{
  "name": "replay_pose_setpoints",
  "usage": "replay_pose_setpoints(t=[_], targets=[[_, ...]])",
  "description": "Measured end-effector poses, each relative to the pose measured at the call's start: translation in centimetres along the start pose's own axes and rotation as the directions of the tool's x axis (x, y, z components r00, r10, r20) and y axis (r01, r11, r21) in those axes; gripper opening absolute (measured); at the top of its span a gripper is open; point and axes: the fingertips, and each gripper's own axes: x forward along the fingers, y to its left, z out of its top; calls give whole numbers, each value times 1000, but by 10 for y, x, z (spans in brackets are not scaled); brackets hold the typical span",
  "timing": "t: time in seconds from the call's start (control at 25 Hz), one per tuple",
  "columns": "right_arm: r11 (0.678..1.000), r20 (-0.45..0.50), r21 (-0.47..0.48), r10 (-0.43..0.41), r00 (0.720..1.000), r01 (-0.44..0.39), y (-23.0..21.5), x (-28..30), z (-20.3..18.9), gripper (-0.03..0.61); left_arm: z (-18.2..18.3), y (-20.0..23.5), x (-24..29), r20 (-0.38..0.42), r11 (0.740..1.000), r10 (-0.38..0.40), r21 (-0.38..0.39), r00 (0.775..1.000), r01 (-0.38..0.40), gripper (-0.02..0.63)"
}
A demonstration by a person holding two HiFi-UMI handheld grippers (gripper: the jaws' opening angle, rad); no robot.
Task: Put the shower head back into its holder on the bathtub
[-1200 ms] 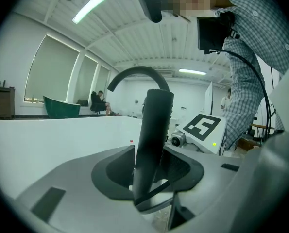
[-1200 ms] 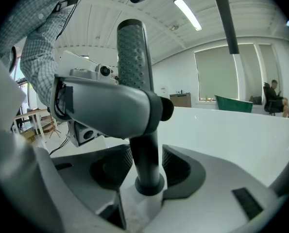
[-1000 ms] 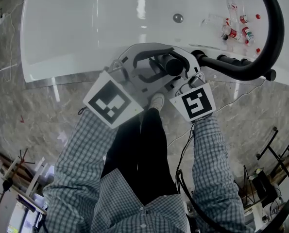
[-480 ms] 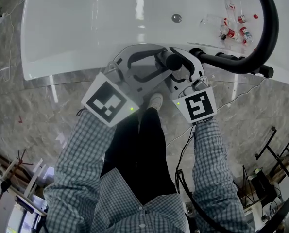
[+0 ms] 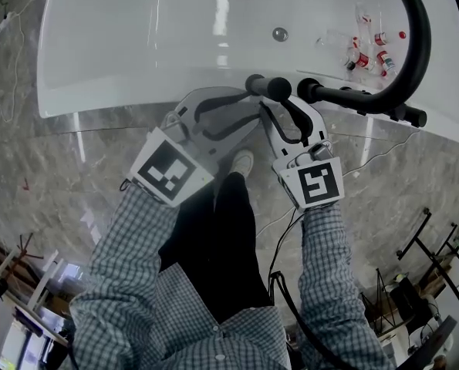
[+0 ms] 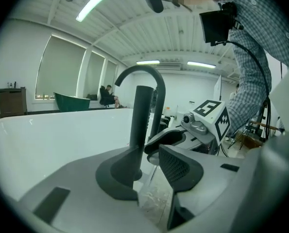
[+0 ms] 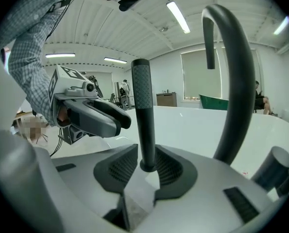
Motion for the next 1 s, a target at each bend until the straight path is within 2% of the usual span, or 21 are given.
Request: replay_pose_setpoints(t=[0.08, 0.2, 0.24, 0.44, 0.52, 0.76, 0.88, 1.0], targets=[[1000, -19, 13, -26, 999, 26, -1, -6, 4, 61, 2, -1, -5, -2, 1000, 11, 2, 1000, -11, 122], [999, -13, 32, -35, 999, 36, 2, -16, 14, 33, 10, -2, -16, -4, 999, 30, 27, 1000, -30, 24], [999, -3, 40, -35, 999, 36, 3, -19, 18, 29, 14, -2, -19, 4, 999, 37, 24, 999, -37, 12], [994, 31, 89, -63, 998, 60, 4, -37, 46, 23, 45, -5, -38, 87, 995, 64, -78, 994, -57, 11], [992, 48, 103, -76, 996, 71, 3, -46, 64, 23, 61, -6, -48, 106, 993, 80, -95, 991, -69, 11], [987, 108, 116, -128, 986, 115, 5, -81, 124, 23, 109, -15, -86, 146, 991, 109, -98, 983, -96, 11], [986, 138, 110, -141, 980, 126, 10, -92, 155, 23, 135, -18, -106, 169, 994, 102, -65, 980, -92, 11], [988, 148, 86, -138, 979, 126, 22, -109, 181, 23, 161, -29, -125, 197, 995, 89, -64, 976, -77, 11]])
